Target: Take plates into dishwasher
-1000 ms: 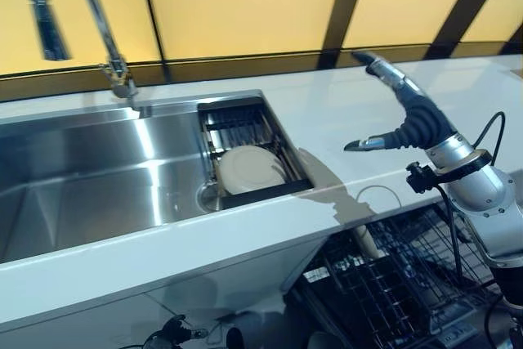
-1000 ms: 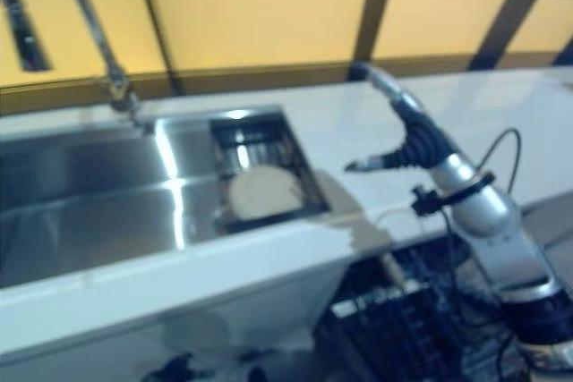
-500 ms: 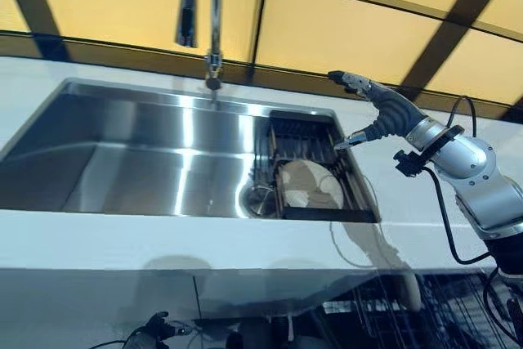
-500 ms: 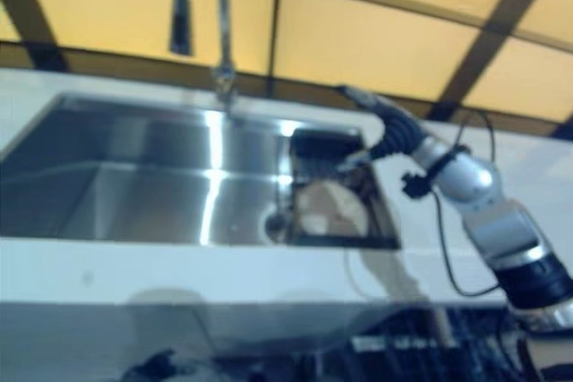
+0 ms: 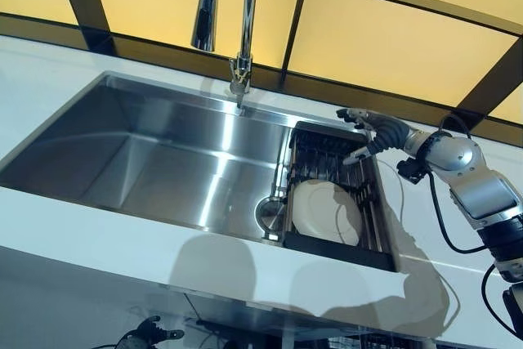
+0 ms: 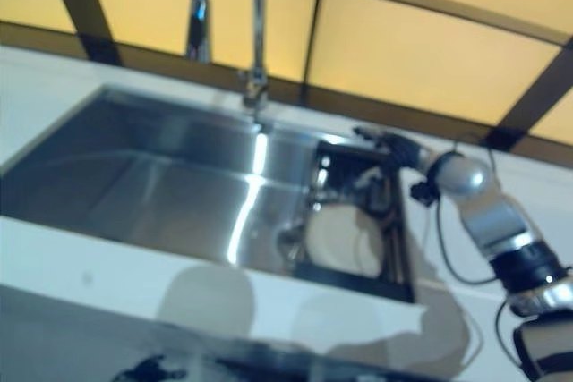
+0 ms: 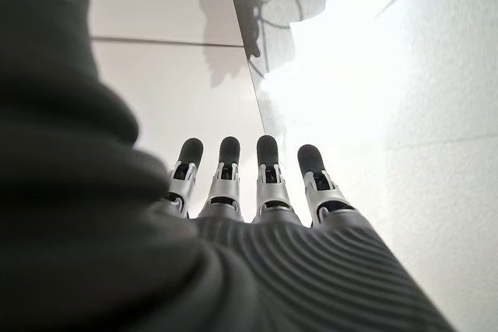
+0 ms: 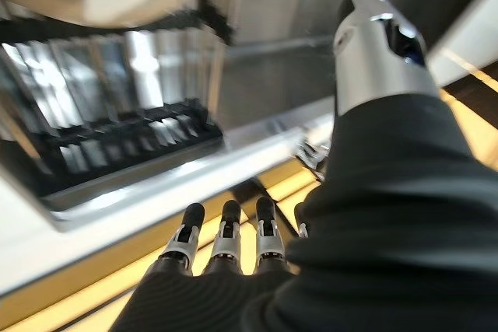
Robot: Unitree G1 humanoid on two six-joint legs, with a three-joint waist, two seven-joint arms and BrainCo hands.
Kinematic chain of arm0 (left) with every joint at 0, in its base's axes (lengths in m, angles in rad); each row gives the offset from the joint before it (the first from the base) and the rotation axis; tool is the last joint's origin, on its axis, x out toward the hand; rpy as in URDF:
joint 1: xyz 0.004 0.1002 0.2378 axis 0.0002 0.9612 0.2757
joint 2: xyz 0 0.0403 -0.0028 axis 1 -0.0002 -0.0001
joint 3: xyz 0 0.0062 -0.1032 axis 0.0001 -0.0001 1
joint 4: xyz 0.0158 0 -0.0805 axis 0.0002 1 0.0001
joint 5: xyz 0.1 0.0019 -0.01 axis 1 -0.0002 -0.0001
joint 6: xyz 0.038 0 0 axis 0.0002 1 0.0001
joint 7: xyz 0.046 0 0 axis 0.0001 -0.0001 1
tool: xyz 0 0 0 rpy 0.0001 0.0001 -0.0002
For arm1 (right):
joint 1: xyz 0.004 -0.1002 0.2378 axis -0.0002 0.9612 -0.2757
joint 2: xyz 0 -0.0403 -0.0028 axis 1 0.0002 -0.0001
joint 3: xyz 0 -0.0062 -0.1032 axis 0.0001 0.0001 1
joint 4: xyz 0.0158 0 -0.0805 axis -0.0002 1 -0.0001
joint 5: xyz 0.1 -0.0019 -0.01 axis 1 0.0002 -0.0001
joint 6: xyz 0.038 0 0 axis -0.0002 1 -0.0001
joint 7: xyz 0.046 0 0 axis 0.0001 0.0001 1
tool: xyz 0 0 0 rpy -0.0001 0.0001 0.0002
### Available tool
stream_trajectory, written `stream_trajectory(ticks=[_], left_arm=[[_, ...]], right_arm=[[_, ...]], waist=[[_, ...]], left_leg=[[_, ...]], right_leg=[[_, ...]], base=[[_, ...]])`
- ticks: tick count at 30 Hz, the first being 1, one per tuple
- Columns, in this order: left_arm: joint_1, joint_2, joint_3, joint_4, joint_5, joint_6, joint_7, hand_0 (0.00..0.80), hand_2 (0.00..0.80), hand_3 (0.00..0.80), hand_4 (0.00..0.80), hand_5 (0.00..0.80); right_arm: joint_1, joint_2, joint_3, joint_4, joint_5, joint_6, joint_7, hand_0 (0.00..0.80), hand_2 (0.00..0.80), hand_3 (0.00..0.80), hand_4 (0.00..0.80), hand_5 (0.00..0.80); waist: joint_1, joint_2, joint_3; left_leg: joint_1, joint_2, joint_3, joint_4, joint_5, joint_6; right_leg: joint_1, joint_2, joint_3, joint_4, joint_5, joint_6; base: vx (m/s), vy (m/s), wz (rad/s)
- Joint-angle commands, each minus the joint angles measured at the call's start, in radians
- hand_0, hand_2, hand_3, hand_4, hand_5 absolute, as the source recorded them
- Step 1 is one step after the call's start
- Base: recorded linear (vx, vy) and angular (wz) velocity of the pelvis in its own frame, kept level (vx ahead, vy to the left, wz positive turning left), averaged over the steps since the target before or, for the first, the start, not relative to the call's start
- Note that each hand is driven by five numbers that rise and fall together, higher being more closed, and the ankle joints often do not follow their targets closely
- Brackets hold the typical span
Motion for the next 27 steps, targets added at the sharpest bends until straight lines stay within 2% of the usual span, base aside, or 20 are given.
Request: stream_trajectory(ticks=[1, 5, 15, 21, 27], left_arm=[[0.01, 0.006, 0.025, -0.025, 0.028, -0.033, 0.004, 0.0, 0.0, 0.0, 0.0, 0.0], [0.02, 0.01, 0.026, -0.053, 0.021, -0.04, 0.009, 0.0, 0.0, 0.0, 0.0, 0.0], [0.028, 0.039, 0.025, -0.098, 0.022, -0.03, 0.003, 0.0, 0.0, 0.0, 0.0, 0.0], [0.03, 0.042, 0.021, -0.094, 0.034, -0.026, -0.006, 0.0, 0.0, 0.0, 0.0, 0.0], [0.023, 0.035, -0.014, -0.1, 0.054, -0.028, -0.022, 0.0, 0.0, 0.0, 0.0, 0.0]], right_arm=[[-0.106, -0.045, 0.017, 0.035, -0.022, 0.014, 0.06, 0.0, 0.0, 0.0, 0.0, 0.0], [-0.103, -0.085, 0.047, 0.079, -0.064, 0.01, 0.132, 0.0, 0.0, 0.0, 0.0, 0.0], [-0.157, -0.124, 0.071, 0.19, -0.085, 0.002, 0.19, 0.0, 0.0, 0.0, 0.0, 0.0], [-0.213, -0.107, 0.101, 0.233, -0.053, 0.025, 0.198, 0.0, 0.0, 0.0, 0.0, 0.0], [-0.253, -0.075, 0.144, 0.278, -0.055, 0.044, 0.26, 0.0, 0.0, 0.0, 0.0, 0.0]], waist=[[0.03, 0.019, -0.021], [0.029, 0.021, -0.01], [0.035, 0.017, 0.009], [0.042, 0.014, 0.015], [0.049, 0.016, 0.016]], left_leg=[[0.033, 0.034, 0.104, 0.016, -0.134, 0.014], [0.036, 0.045, 0.128, 0.005, -0.124, 0.007], [0.035, 0.06, 0.134, -0.004, -0.108, -0.007], [0.036, 0.066, 0.155, -0.002, -0.108, -0.015], [0.04, 0.073, 0.174, 0.009, -0.113, -0.02]], right_leg=[[-0.045, -0.001, -0.051, 0.056, -0.071, 0.033], [-0.051, -0.003, -0.075, 0.077, -0.084, 0.03], [-0.071, -0.003, -0.102, 0.11, -0.101, 0.025], [-0.075, -0.004, -0.125, 0.111, -0.1, 0.025], [-0.069, -0.008, -0.141, 0.114, -0.106, 0.023]], base=[[0.06, -0.127, 0.07], [0.056, -0.11, 0.12], [0.03, -0.068, 0.14], [0.003, -0.04, 0.05], [0.009, -0.015, 0.04]])
